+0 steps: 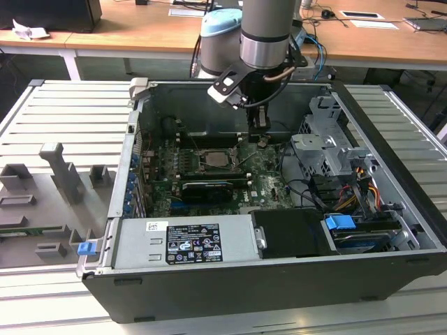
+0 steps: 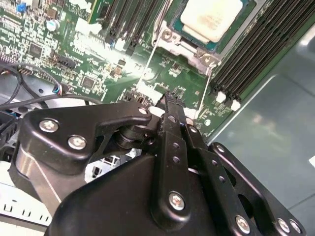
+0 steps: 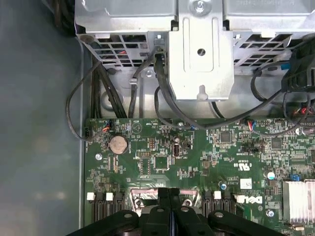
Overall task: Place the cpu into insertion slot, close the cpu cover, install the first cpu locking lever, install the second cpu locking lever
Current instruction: 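Close the cpu cover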
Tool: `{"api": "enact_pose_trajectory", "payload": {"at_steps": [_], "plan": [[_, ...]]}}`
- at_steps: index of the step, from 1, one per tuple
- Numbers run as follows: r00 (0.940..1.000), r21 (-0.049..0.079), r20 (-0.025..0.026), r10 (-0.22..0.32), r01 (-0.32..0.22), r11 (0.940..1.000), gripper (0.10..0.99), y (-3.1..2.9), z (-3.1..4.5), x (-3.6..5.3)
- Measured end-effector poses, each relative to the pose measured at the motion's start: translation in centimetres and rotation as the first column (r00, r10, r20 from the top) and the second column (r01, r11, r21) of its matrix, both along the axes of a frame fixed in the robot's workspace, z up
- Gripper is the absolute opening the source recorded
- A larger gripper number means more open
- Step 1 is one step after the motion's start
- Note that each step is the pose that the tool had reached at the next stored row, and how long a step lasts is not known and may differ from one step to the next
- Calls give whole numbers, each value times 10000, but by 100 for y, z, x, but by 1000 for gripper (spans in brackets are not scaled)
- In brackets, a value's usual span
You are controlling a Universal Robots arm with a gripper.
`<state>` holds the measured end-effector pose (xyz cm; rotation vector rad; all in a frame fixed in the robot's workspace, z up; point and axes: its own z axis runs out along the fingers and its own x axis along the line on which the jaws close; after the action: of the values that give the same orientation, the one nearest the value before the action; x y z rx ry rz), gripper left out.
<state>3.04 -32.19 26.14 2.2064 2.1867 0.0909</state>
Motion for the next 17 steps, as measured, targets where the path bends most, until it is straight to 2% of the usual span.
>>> {"api": "enact_pose_trajectory", "payload": {"at_steps": [4,13,17], "plan": [[10000,0,-91,0,0,10000,106,0,1,106],[9997,0,-116,236,-236,9997,106,2,-6,214],[9982,2,-177,573,-573,9984,106,3,-54,241]]}}
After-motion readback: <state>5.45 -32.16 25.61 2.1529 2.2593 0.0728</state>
